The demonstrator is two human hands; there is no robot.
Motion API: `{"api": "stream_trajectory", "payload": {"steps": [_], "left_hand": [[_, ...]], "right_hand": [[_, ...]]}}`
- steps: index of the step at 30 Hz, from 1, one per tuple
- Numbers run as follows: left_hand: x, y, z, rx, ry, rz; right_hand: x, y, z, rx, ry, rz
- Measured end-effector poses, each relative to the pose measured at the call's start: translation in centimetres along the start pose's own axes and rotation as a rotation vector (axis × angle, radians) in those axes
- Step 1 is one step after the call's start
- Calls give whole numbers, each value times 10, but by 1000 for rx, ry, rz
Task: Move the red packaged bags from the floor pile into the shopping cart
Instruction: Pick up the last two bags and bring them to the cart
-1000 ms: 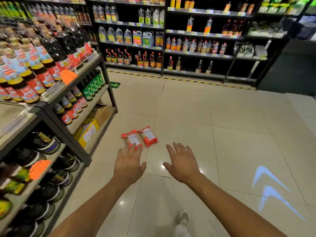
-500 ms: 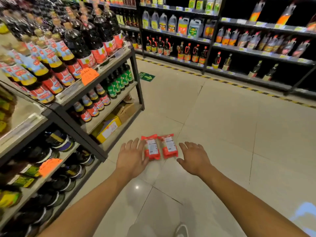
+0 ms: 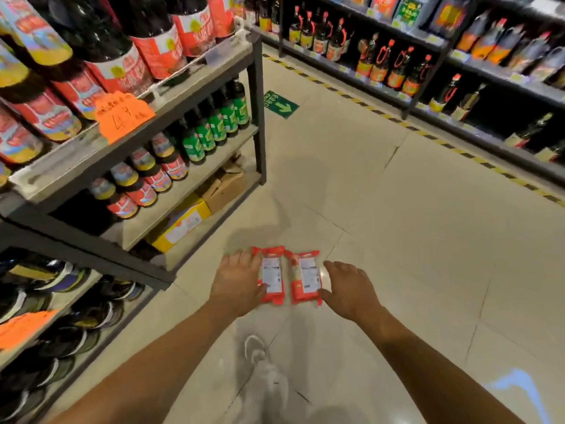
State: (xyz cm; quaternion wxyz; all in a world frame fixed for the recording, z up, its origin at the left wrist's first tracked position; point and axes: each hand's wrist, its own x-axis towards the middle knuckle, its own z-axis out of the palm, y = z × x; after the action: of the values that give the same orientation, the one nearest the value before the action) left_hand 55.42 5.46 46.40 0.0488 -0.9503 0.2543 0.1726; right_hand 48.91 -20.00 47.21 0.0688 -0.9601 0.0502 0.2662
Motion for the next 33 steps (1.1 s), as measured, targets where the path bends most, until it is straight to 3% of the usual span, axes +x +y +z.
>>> {"api": "stream_trajectory", "payload": {"steps": [5, 21, 26, 33], "left_hand": [[115, -18, 72, -43, -88, -5], [400, -34, 457, -123, -224, -54], [461, -54, 517, -129, -321, -21], [501, -59, 541, -150, -531, 58]], "right_hand": [[126, 28, 49, 7, -72, -23], [497, 114, 371, -44, -203, -180], [569, 114, 423, -115, -253, -234], [612, 121, 432, -60, -486, -186]]}}
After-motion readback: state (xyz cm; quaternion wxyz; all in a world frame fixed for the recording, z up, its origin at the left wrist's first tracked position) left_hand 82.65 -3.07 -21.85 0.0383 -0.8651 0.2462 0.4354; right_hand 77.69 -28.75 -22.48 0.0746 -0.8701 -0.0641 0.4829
